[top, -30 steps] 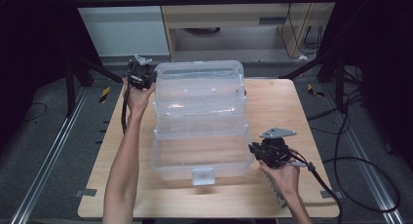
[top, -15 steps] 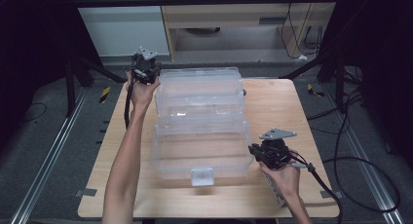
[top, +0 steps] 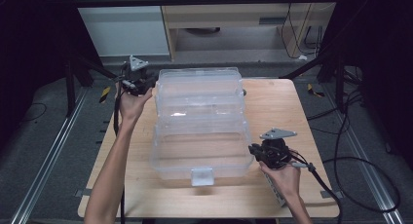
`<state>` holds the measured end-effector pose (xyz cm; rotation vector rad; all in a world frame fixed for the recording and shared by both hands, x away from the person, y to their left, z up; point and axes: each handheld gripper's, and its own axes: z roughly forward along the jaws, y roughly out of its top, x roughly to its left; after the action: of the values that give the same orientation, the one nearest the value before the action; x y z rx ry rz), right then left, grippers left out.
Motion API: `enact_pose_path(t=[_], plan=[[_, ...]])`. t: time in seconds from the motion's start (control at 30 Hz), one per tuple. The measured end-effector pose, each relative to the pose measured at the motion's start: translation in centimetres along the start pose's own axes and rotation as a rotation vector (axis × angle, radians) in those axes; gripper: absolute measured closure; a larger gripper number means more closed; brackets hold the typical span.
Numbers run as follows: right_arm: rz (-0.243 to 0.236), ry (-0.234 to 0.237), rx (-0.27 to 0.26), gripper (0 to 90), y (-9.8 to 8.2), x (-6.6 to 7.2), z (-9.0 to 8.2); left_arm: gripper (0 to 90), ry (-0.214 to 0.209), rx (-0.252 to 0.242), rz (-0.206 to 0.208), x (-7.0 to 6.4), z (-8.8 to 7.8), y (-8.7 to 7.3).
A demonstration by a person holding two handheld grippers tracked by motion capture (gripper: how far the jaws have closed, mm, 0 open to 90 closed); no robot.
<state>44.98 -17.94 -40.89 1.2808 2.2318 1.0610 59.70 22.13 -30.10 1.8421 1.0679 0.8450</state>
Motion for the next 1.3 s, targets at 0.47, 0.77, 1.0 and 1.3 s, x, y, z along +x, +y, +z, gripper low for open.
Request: enact_pose_path(t=[0.47,0.77,1.0,1.3], plan=[[-0.001,0.001,0.001,80.2,0.0,0.0,0.0,64.1,-0.047,-0.046,0.012,-1.1,-7.4,-4.4],[0.001,0.001,0.001,80.2,0.0,0.0,0.0,58.9,-0.064,-0.003,0.024,-2.7,-9.5,-7.4],[0.0,0.001,0.001,80.2,0.0,0.0,0.0,57.0,-0.081,0.036,0.01,-3.6,-10.0,-9.2],[-0.001,0.002,0.0,80.2,0.0,0.0,0.0,55.9,-0.074,0.087,0.028,-4.5,-10.3,-11.2]])
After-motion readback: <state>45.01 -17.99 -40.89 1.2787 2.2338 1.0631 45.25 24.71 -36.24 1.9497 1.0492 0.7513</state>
